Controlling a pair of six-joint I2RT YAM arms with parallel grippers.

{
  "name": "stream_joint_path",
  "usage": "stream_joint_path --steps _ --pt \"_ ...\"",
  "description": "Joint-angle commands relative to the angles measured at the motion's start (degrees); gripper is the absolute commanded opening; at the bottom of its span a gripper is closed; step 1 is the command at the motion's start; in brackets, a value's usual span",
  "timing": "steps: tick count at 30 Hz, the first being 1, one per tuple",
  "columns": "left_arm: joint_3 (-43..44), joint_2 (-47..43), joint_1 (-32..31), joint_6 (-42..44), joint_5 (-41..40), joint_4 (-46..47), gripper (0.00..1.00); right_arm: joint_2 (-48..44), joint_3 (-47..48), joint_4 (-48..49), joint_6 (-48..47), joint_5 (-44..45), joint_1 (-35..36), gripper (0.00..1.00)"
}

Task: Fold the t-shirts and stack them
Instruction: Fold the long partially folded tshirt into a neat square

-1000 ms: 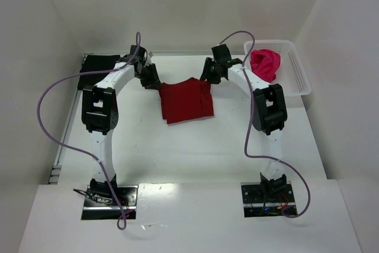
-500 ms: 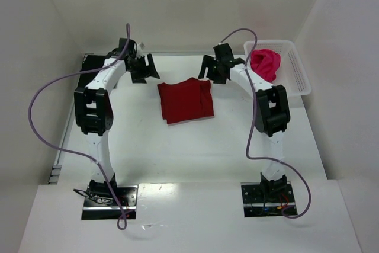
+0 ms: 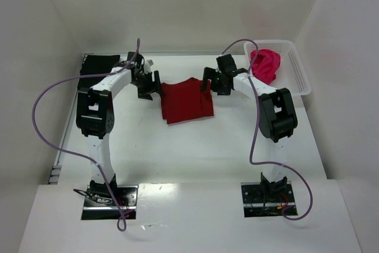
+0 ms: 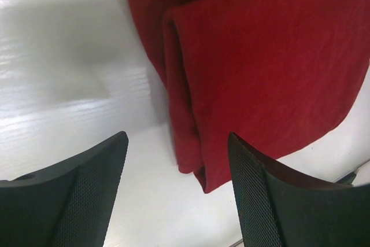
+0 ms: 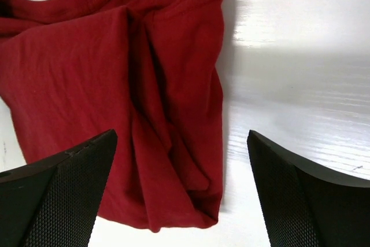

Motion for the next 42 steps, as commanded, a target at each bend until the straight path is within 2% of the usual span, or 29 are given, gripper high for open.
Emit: stream_joint_path --steps 1,4,7,13,16,22,29,34,38,40,42 --pt "-0.3 -0.88 -0.09 1.1 1.6 2.94 0.78 -3.51 0.57 5.47 -1.22 -2.13 -0.35 0.99" --pt "1.98 1.59 -0.09 0.57 2.12 3.46 0.77 -1.14 3.83 4.07 -1.92 -3.01 -0.35 0.92" --pt "3.65 3.26 -0.62 0.57 2.83 3.46 0.71 0.97 6.64 3.02 -2.45 -3.54 -0.35 0.86" --pt "8.84 6.87 -1.24 0.57 3.54 3.46 0.65 1.58 6.65 6.08 -1.83 -5.74 -0.35 0.84" --pt "11.2 8.1 -1.24 0.57 3.54 2.94 0.65 4.39 9.1 6.09 -1.83 -8.28 -0.35 0.81" --pt "15.08 10.11 -1.24 0.57 1.61 1.18 0.74 9.14 13.76 6.17 -1.83 -11.1 -0.35 0.72" --pt "17.54 11.7 -0.71 -0.04 0.29 1.18 0.76 13.02 18.16 4.07 -2.45 -11.09 -0.35 0.71" --pt "18.07 13.89 -0.71 -0.04 -0.24 1.18 0.67 14.33 20.17 5.82 -2.45 -12.33 0.7 0.71" --pt "18.69 14.51 -0.71 -0.04 -0.24 1.18 0.64 17.15 23.96 3.1 -2.98 -12.86 1.31 0.65" --pt "18.69 14.51 -0.71 -0.04 -0.24 1.18 0.64 17.85 24.48 2.57 -2.98 -12.86 1.32 0.57" --pt "18.69 15.03 -0.71 -0.04 0.54 1.18 0.63 17.85 24.49 2.57 -2.98 -12.86 1.32 0.55"
